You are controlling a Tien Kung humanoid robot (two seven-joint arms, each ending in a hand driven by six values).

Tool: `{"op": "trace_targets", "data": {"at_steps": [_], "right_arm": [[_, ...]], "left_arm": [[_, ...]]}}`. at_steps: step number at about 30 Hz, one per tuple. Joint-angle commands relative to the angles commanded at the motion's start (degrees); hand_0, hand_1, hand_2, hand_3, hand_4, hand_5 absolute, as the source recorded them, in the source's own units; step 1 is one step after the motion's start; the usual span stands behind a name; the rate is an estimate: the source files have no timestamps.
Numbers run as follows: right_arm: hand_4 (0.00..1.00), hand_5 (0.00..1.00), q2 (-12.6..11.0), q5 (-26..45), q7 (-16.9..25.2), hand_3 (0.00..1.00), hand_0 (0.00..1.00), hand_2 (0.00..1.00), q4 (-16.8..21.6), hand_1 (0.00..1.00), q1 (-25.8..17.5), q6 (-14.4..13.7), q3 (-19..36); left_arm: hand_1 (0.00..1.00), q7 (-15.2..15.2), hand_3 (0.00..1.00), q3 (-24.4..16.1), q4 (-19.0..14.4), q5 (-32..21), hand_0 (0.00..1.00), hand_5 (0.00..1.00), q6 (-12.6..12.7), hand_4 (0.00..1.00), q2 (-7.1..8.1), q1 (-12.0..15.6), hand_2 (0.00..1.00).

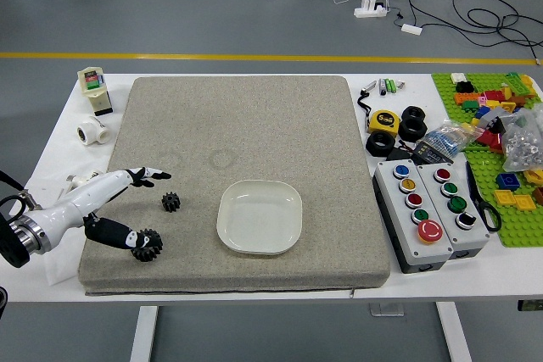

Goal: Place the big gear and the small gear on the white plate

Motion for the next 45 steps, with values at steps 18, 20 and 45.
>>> {"op": "trace_targets", "data": {"at_steps": [18, 20, 45], "right_arm": [[0.761, 0.716, 0.06, -0.6, -0.18, 0.564, 0.601, 0.697, 0.0, 0.609, -0.12, 0.07, 0.15], [0.761, 0.717, 0.07, -0.64, -0.19, 0.564, 0.602, 0.697, 0.0, 0.609, -0.17, 0.07, 0.16], [0.76, 0.716, 0.07, -0.9, -0.22, 0.562, 0.602, 0.697, 0.0, 0.609, -0.51, 0.17, 0.16]], "left_arm": [[0.672, 2.88, 0.789, 1.72, 3.65, 0.0, 0.619, 0.119, 1.91, 0.998, -0.68, 1.69, 0.713], [0.545, 3.08, 0.606, 1.87, 4.17, 0.0, 0.467, 0.002, 2.08, 0.765, -0.74, 1.66, 0.567], [0.283, 7.41, 0.423, 4.55, 2.78, 0.0, 0.285, 0.002, 5.64, 0.197, -0.91, 0.26, 0.354]]}}
